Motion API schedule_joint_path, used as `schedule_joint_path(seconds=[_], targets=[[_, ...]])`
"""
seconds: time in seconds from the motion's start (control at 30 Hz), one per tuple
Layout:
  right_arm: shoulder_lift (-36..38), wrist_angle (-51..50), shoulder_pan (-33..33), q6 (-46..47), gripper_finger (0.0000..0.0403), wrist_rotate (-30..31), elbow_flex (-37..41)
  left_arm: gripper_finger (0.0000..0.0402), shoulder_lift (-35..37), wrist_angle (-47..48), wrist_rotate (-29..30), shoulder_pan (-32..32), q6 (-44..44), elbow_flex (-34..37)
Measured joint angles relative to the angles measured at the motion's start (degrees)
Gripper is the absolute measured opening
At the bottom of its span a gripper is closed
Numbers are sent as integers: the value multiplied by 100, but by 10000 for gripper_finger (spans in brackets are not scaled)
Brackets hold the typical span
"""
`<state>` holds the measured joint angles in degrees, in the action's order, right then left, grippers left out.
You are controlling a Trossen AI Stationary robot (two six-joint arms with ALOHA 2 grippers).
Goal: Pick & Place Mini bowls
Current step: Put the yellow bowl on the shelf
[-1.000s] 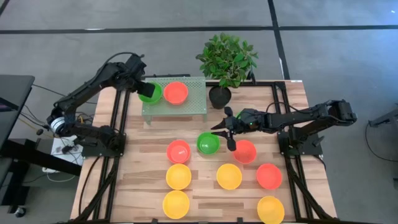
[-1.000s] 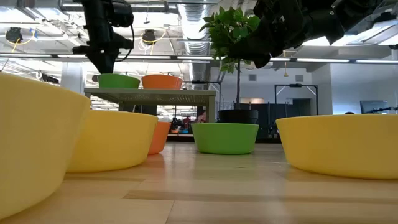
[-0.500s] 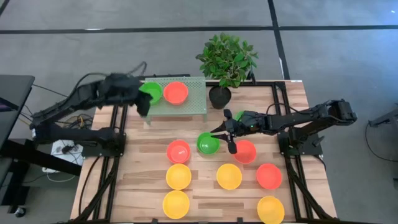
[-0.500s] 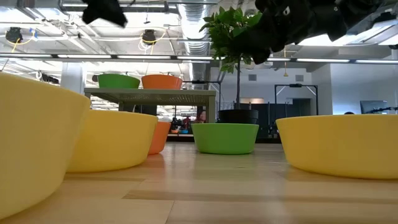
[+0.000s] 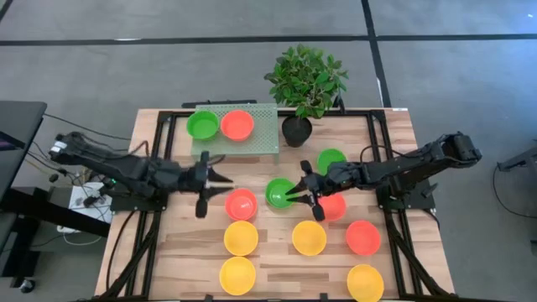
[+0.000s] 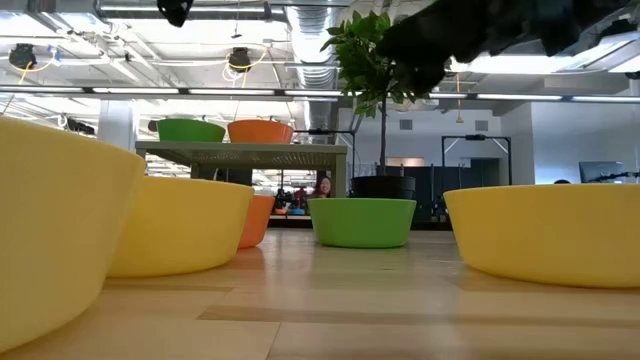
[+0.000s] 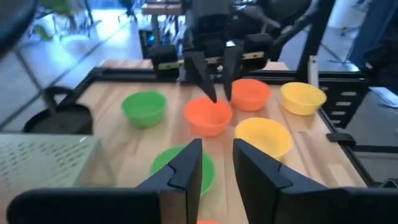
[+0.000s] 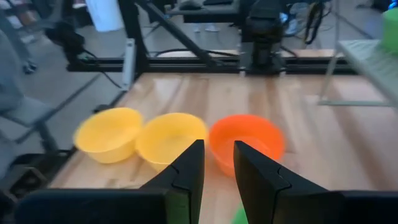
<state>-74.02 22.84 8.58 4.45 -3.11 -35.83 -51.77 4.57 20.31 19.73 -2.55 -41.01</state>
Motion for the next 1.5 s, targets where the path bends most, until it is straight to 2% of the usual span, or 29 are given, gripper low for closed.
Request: schedule_joint_path(seconds=[0.17,0.33,0.43,0.67,0.87,1.1,1.33,1.5], targets=[[-22,-159,343,165,82,15,-142,92,-39,-258,343,174,232,195],[-376,-419,653,170,82,139,-808,92,-37,-260,372,135,232,227],[-824,-1519,764,306,82,170,-1458,92,-37,-262,372,135,232,227],[-1651,-4921,845,738,82,365,-3051,92,-37,-250,372,135,214,227],[-2030,-6747,909,1359,82,331,-3644,92,-37,-260,370,135,210,309],[-2612,-7482,902,1812,114,91,-3644,92,-37,-292,369,135,208,515],[-3024,-7502,902,1617,169,-153,-3644,92,-37,-388,370,135,208,515],[-3107,-7427,848,1619,181,-110,-3649,92,-37,-426,368,135,208,515]])
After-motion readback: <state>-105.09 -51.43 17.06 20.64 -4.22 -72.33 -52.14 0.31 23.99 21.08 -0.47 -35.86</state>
